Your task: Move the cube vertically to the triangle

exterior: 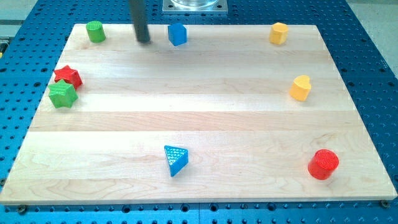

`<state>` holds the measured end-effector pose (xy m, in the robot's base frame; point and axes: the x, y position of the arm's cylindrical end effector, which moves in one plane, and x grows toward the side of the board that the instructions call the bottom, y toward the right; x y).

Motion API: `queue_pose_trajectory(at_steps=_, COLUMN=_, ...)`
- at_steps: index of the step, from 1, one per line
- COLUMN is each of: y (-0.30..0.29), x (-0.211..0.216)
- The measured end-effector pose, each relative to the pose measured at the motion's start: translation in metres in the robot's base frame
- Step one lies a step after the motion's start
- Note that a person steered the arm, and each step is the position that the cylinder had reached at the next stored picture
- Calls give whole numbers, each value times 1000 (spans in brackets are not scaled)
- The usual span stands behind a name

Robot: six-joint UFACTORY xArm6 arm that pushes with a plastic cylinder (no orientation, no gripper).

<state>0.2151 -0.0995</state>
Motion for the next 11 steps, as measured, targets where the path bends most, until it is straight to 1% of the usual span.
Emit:
queue_pose_trajectory(at_steps=1, y=59, x=-17)
queue_pose_trajectory(at_steps=2, y=98, x=24)
queue_pose_trajectory(at_steps=3, y=98, x=21)
queue_pose_trajectory(at_steps=4, y=74, x=38)
queue_pose_trajectory(at_steps=5, y=74, x=112)
queue_pose_trajectory(at_steps=6, y=103, x=156)
queue_pose_trajectory(at_steps=7, y=175, x=118)
queue_pose_trajectory(at_steps=9, y=357, x=99)
queue_pose_trajectory(at_steps=10, y=411, x=152)
queue_pose_trajectory(at_steps=11, y=399, x=205)
